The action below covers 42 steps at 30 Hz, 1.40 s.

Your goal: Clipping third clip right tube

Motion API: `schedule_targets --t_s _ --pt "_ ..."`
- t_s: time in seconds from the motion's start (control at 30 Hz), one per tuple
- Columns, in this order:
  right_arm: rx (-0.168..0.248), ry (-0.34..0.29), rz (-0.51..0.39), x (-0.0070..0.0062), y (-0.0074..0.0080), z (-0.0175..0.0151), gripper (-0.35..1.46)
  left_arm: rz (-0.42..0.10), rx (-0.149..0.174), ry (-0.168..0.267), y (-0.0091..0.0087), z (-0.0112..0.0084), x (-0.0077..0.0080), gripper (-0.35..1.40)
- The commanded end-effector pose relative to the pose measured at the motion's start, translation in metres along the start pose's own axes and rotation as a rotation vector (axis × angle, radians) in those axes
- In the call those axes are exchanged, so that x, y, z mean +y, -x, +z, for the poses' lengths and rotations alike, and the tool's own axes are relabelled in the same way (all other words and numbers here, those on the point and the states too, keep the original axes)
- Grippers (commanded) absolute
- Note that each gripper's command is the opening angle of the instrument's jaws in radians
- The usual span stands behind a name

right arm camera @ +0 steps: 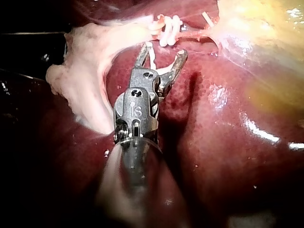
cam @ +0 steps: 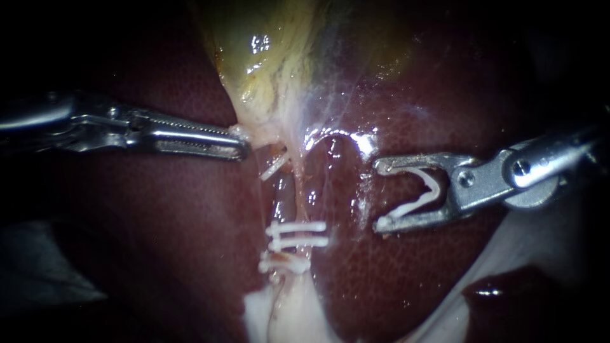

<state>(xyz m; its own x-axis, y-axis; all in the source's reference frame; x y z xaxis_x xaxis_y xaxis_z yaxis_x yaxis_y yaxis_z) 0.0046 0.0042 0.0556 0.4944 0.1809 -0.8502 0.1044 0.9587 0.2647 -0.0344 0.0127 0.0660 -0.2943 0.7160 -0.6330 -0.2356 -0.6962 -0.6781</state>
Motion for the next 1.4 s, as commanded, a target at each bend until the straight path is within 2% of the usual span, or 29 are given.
schedule_targets --t_s 0.03,0.13,0.23,0.37,0.6,0.73,0.87,1.1,1.2,1.4 --pt "0.000 0.000 0.001 0.0000 0.0000 0.0000 0.50 -0.003 0.000 0.003 -0.0004 -0.0005 0.0000 -0.35" --pt "0.000 0.000 0.001 0.0000 0.0000 0.0000 0.50 -0.011 -0.002 0.000 -0.0019 -0.0026 0.0001 -0.35" --pt "-0.003 0.000 0.001 0.0000 0.0000 0.0002 0.50 -0.027 0.018 -0.009 -0.0033 -0.0048 0.0004 -0.35" --pt "0.013 -0.015 0.001 0.0000 -0.0001 0.0012 0.50 -0.022 0.034 -0.013 -0.0041 -0.0063 0.0008 -0.35" --pt "0.031 -0.015 0.127 0.0001 0.0016 0.0062 0.50 -0.021 0.035 -0.019 -0.0040 -0.0058 0.0012 -0.35" --pt "0.063 -0.002 0.206 0.0013 0.0025 0.0096 0.50 -0.021 0.035 -0.021 -0.0040 -0.0057 0.0014 -0.35" --pt "0.074 0.004 0.267 0.0026 0.0028 0.0126 0.50 -0.022 0.035 -0.021 -0.0040 -0.0057 0.0015 -0.35" --pt "0.109 0.011 0.349 0.0036 0.0034 0.0158 0.50 -0.022 0.036 -0.026 -0.0041 -0.0056 0.0018 -0.35" --pt "0.135 0.002 0.377 0.0039 0.0036 0.0167 0.50 -0.022 0.036 -0.027 -0.0041 -0.0056 0.0018 -0.35" --pt "0.244 -0.066 0.474 0.0043 0.0034 0.0178 0.50 -0.022 0.036 -0.027 -0.0041 -0.0055 0.0019 -0.35"
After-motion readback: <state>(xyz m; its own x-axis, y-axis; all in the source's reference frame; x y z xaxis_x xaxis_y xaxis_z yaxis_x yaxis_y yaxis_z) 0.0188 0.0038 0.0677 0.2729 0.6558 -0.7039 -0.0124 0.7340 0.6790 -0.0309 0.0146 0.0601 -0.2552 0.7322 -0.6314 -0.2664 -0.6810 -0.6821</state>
